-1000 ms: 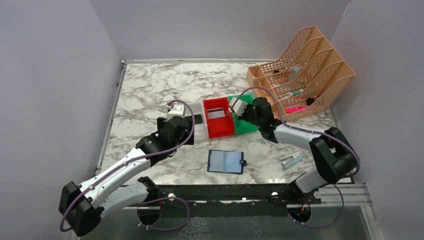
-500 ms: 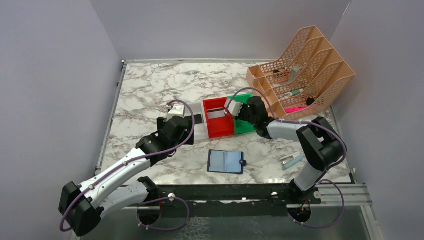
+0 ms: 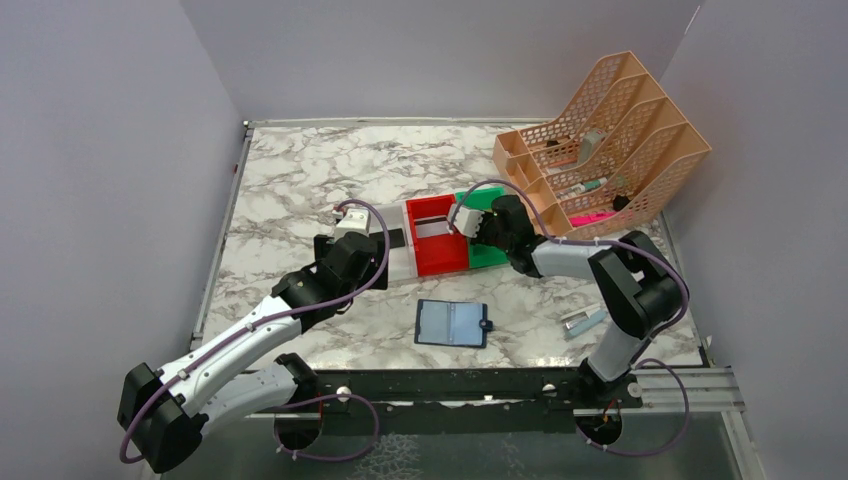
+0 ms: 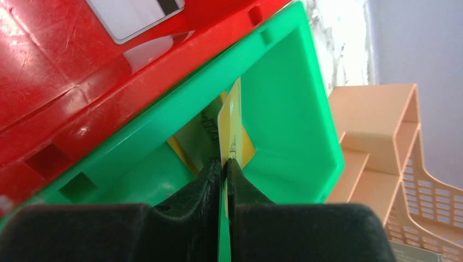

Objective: Take the credit cards out of the card holder
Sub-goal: Place the credit card in the storage box.

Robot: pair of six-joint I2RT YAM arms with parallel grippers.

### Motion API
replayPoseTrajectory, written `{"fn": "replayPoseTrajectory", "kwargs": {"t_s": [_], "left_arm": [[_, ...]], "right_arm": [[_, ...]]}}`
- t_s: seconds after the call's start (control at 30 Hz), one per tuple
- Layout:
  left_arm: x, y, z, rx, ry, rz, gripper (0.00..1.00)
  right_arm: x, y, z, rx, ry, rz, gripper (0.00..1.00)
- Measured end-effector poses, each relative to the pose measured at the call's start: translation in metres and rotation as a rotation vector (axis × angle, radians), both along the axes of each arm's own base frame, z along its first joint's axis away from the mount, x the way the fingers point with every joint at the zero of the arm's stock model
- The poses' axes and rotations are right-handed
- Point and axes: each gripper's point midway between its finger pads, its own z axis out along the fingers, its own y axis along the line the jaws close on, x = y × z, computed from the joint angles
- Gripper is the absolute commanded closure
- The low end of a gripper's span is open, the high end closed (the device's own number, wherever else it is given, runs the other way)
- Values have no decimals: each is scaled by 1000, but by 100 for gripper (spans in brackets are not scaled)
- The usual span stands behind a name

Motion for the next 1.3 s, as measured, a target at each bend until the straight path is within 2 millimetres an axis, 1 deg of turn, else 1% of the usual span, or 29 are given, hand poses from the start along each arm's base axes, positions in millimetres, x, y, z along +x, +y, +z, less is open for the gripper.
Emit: {"fn": "replayPoseTrajectory", "kwargs": {"t_s": [0.1, 0.13, 0.2, 0.37, 0.73, 0.83, 0.87, 0.93, 1.0, 1.03, 1.13, 1.2, 1.27, 1.3], "left_arm": [[0, 0, 0, 1, 1, 0, 1], [0, 0, -1, 2, 2, -1, 1], [0, 0, -2, 6, 7, -1, 1], [0, -1, -4, 10, 13, -1, 1], [0, -1, -5, 12, 15, -1, 1], [0, -1, -5, 13, 16, -1, 1], [0, -1, -5, 13, 16, -1, 1], [0, -1, -5, 13, 16, -1, 1], [0, -1, -5, 13, 16, -1, 1], [0, -1, -5, 13, 16, -1, 1], [0, -1, -5, 13, 16, -1, 1], [1, -1, -5, 13, 15, -1, 1], [0, -1, -5, 13, 15, -1, 1], [0, -1, -5, 12, 14, -1, 1]], "right_arm": [[-1, -3, -10, -22, 32, 2, 83], [-1, -4, -12, -27, 39, 1, 81], [0, -4, -14, -29, 47, 1, 80], [-1, -6, -15, -28, 55, 1, 77], [-2, -5, -16, 2, 72, -20, 75], [-2, -4, -12, 33, 75, -38, 72], [-2, -4, -8, 51, 73, -47, 71], [-3, -2, 7, 112, 66, -74, 69], [-5, 0, 30, 207, 64, -113, 53], [-8, 2, 43, 270, 66, -133, 50], [-19, 10, 85, 516, 119, -215, 50], [-29, 20, 109, 695, 217, -273, 51], [-41, 32, 118, 825, 342, -312, 52], [-50, 38, 115, 878, 420, -332, 52]]}}
